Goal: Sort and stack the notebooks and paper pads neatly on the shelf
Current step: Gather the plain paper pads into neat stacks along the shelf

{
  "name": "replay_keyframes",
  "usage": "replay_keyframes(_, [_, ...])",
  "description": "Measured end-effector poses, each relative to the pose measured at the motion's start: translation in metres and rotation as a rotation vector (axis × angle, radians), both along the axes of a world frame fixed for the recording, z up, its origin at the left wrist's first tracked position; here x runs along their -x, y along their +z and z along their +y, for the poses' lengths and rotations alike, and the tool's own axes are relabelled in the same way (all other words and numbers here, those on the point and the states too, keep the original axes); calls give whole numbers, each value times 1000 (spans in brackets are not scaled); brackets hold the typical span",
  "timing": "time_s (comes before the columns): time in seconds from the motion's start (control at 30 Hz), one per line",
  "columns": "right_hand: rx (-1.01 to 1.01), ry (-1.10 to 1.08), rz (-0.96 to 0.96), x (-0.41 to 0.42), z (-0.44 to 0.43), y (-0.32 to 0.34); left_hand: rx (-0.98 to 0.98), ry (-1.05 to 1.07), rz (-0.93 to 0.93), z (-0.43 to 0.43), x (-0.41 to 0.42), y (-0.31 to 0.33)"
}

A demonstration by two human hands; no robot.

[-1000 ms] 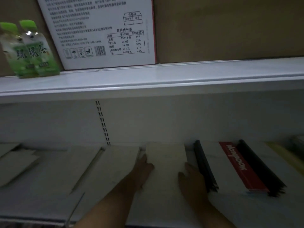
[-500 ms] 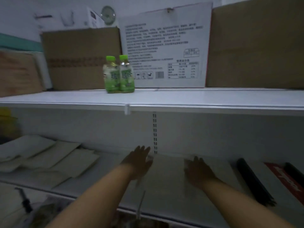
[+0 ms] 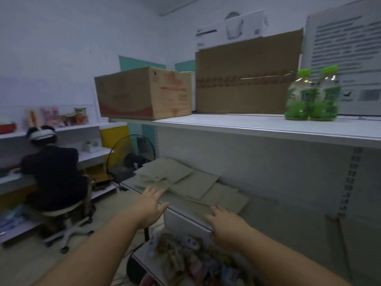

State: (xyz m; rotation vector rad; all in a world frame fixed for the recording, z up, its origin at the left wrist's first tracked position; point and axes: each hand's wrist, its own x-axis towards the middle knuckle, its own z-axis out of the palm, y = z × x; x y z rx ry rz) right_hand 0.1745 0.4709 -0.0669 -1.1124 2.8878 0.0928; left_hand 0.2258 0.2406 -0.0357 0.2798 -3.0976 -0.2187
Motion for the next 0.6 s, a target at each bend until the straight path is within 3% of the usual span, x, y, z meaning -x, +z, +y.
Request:
replay_keyframes(0.2, [-51, 27, -63, 41, -79, -15, -80, -3, 52, -61, 19, -15])
replay_keyframes(0.47, [104, -29, -17, 157, -164, -34, -70, 70, 17, -142, 85, -27])
replay_keyframes(0.6, [166, -84, 72, 194, -208, -29, -44, -7, 70, -167, 114, -22])
